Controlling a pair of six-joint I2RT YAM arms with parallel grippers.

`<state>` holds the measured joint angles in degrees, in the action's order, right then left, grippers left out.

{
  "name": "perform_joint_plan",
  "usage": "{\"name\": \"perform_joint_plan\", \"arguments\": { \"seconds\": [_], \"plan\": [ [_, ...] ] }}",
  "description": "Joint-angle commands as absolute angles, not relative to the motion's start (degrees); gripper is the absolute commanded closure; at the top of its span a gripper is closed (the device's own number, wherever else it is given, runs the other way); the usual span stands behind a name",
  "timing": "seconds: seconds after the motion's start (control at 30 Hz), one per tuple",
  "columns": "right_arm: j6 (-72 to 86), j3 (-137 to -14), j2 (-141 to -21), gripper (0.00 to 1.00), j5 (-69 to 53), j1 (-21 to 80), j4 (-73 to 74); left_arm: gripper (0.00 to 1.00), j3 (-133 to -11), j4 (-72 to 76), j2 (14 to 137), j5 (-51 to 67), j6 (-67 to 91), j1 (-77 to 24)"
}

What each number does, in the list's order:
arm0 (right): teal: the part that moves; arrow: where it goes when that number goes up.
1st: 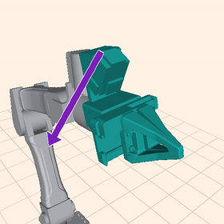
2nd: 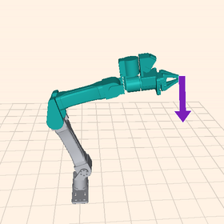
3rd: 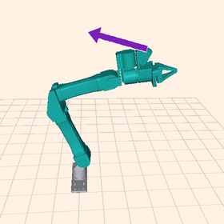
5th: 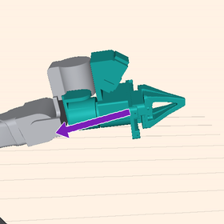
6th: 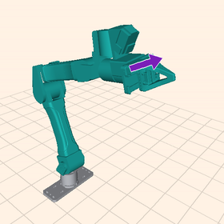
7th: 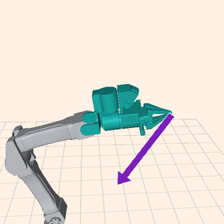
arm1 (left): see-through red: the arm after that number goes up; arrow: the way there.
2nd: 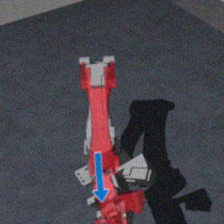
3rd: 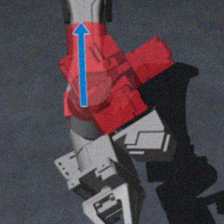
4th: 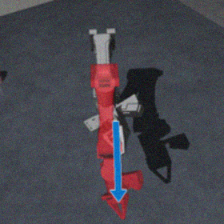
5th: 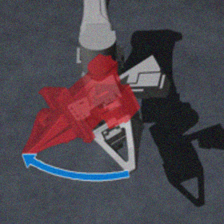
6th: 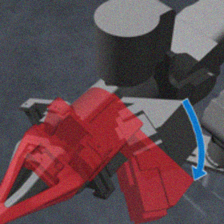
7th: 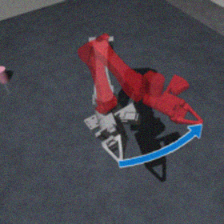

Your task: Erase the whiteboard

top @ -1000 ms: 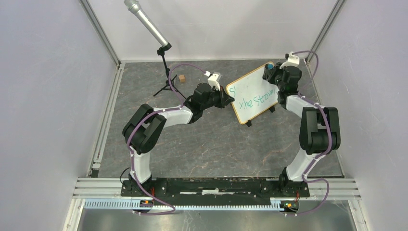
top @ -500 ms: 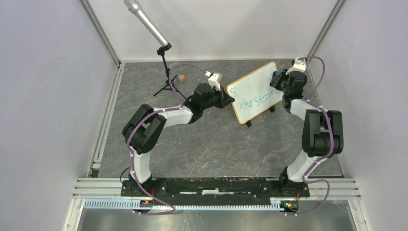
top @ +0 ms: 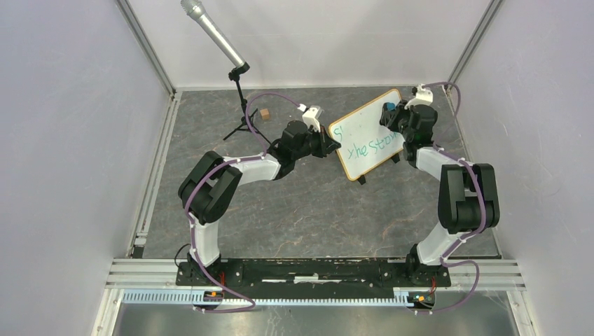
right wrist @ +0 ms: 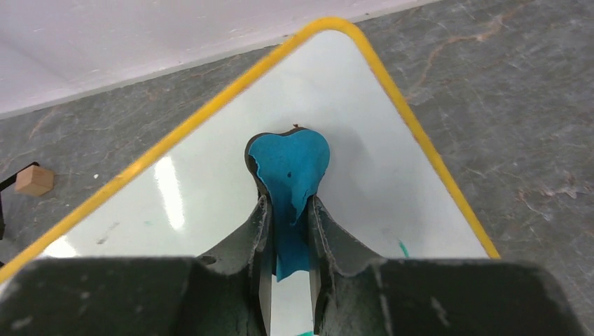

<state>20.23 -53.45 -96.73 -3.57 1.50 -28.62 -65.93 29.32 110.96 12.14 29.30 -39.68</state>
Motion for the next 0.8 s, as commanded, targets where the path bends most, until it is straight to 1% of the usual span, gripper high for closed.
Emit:
{"name": "perform_joint_plan", "arguments": {
  "seconds": [0.0, 0.2, 0.37, 0.47, 0.6, 0.63, 0.67, 0.77],
  "plan": [
    [21.7, -49.6, -99.3, 1.0, -6.1, -2.9, -25.4, 0.98, -64.2, 23.4, 111.1, 10.3, 18.6, -40.3],
    [17.3, -49.5, -96.5, 1.0, -7.5, -2.4, -23.3, 0.98, -63.9, 23.5, 110.8, 11.5, 18.9, -40.3],
    [14.7, -49.3, -90.7, 1.0, -5.1, 8.3, -24.5, 0.98, -63.8, 23.7, 111.0, 12.2, 19.7, -39.8],
    [14.6, -48.9, -89.6, 1.0, -5.4, 13.7, -26.7, 0.98, -63.4, 23.8, 111.0, 12.8, 20.3, -39.6],
    [14.3, -48.2, -89.9, 1.0, -4.2, 15.4, -27.8, 0.98, -62.5, 23.7, 110.0, 13.2, 20.3, -39.4],
    [13.4, -48.2, -89.9, 1.0, -2.4, 15.3, -27.1, 0.97, -62.3, 23.7, 109.7, 13.5, 20.2, -39.4],
    [12.3, -48.3, -89.8, 1.0, -0.7, 15.2, -25.7, 0.94, -62.2, 23.6, 109.5, 13.8, 20.2, -39.2],
    [11.2, -47.6, -88.4, 1.0, 1.7, 13.5, -23.9, 0.83, -62.1, 23.7, 109.1, 14.6, 20.4, -38.9]
  ]
}}
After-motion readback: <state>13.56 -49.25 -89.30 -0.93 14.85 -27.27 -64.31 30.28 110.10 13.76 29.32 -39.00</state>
